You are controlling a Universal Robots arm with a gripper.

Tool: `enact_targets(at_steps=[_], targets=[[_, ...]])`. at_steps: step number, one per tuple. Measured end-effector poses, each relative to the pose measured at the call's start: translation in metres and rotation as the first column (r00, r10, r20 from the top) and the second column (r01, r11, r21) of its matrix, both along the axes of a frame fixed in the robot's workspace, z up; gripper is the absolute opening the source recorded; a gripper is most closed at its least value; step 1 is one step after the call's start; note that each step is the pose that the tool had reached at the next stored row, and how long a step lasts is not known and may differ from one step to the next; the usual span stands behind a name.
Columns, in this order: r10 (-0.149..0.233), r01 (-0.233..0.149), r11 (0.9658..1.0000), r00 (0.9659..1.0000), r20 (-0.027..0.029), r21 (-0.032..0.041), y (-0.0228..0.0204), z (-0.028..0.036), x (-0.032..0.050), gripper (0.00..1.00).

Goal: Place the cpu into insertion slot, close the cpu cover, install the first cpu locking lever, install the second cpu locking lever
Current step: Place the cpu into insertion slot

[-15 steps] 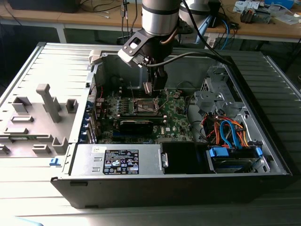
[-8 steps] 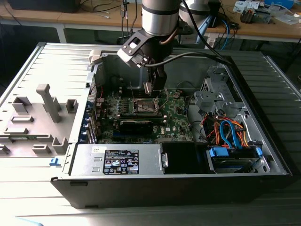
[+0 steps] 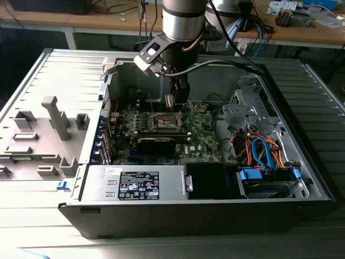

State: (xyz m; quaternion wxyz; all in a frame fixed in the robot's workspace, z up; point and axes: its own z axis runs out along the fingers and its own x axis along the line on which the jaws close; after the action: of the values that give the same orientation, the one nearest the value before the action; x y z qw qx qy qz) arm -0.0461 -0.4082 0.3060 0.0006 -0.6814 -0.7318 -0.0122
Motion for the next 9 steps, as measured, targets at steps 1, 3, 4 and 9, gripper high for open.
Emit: enact_targets(at_steps=[1, 3, 4, 9], targets=[[-0.004, 0.004, 1.0000, 1.0000, 0.0000, 0.0000, 0.0000, -0.0001, 0.0000, 0.55], [-0.013, 0.013, 0.9999, 0.9999, 0.0000, 0.0000, 0.0000, -0.0003, 0.0000, 0.55], [-0.020, 0.020, 0.9998, 0.9998, 0.0000, 0.0000, 0.0000, -0.0004, 0.0000, 0.55], [-0.029, 0.029, 0.9996, 0.9996, 0.0000, 0.0001, 0.0000, -0.0011, 0.0000, 0.55]])
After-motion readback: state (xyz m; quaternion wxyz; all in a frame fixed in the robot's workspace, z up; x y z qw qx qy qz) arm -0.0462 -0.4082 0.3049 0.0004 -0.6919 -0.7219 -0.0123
